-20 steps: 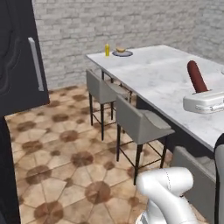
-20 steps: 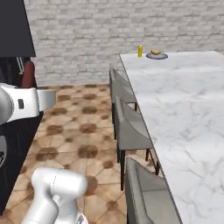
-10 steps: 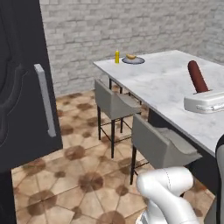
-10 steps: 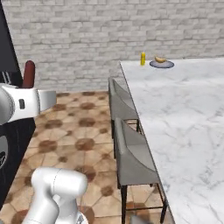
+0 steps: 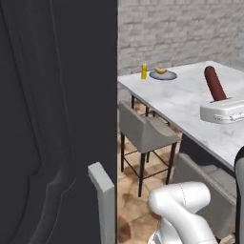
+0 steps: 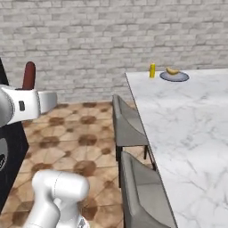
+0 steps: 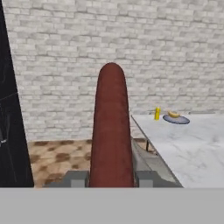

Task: Move the hot dog bun to the plate on the dining table and place the condiment next to that plate. Then navigate to the fridge and take the sausage and place it on the plate as well.

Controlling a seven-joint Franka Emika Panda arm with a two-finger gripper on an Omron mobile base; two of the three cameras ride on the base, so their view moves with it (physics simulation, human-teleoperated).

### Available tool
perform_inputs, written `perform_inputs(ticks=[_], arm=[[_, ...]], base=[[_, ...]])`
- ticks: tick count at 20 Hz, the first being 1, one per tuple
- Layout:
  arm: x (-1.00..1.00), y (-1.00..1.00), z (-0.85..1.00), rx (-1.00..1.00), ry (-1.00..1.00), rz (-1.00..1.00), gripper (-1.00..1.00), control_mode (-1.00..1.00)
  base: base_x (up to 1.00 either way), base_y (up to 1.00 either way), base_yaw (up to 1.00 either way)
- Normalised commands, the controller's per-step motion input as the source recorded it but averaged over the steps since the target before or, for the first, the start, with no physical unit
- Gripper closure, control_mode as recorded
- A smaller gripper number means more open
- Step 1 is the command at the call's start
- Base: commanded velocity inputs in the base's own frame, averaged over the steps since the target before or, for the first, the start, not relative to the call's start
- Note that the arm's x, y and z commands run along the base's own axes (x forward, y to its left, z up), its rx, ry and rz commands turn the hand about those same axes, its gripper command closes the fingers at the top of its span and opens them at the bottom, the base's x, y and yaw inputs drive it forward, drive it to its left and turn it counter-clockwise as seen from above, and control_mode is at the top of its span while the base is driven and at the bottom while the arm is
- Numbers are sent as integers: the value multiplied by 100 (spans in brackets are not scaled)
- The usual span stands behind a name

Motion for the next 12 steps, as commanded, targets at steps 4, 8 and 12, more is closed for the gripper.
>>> perform_inputs(ticks=[4, 8, 12], arm=[[0, 0, 0, 0, 0, 0, 100, 100], [0, 0, 0, 0, 0, 0, 100, 100], [0, 0, 0, 0, 0, 0, 100, 100]], base=[[100, 13, 0], [100, 8, 0], [100, 6, 0]])
